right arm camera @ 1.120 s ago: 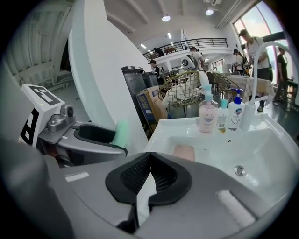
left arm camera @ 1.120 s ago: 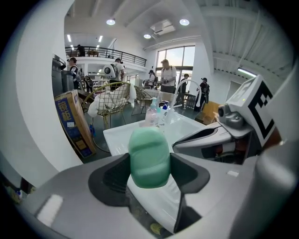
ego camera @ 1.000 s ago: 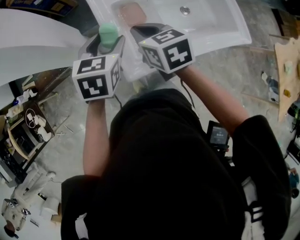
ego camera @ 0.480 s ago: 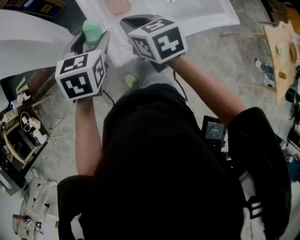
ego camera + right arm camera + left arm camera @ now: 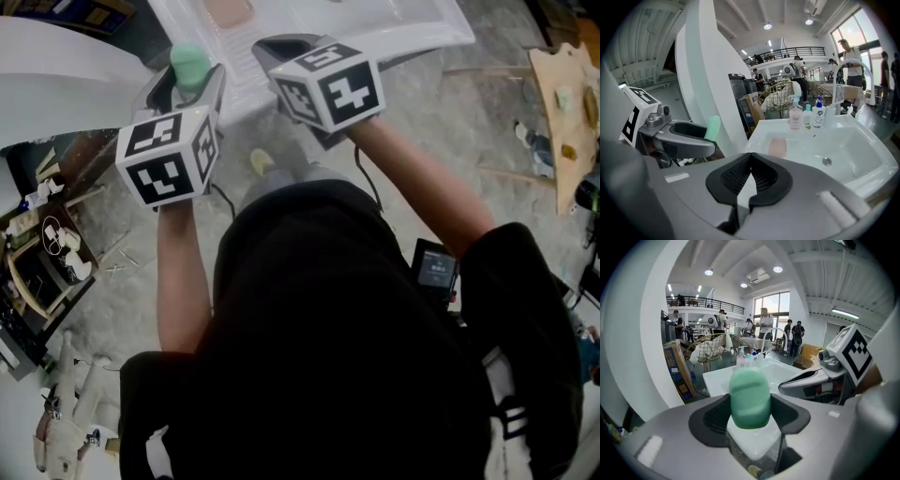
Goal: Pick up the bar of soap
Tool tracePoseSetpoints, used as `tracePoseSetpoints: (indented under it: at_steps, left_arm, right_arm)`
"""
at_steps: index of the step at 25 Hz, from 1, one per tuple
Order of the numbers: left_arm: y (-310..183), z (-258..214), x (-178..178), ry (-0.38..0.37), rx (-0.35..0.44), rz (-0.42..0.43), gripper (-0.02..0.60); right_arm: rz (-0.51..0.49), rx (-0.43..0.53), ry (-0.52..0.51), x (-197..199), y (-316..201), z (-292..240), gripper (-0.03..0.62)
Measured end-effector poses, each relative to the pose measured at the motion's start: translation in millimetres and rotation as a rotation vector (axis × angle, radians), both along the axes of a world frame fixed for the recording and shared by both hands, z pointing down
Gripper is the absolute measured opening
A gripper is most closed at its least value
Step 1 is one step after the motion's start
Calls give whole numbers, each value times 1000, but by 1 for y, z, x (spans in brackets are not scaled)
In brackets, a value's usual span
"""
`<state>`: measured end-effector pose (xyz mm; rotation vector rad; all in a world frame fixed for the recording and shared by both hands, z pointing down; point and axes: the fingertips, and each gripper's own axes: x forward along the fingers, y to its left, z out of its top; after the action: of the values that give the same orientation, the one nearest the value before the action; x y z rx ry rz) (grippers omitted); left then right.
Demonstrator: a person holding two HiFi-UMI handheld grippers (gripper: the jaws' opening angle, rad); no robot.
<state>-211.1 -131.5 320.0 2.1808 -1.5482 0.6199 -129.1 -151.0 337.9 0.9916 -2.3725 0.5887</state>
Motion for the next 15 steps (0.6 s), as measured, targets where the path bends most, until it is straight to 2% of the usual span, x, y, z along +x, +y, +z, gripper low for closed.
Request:
tracePoseSetpoints:
  at_steps: [15]
  left_arm:
    - [59, -28, 82, -23, 37, -65, 268]
  right_arm:
    - [-26, 22, -18, 98, 59, -18, 12]
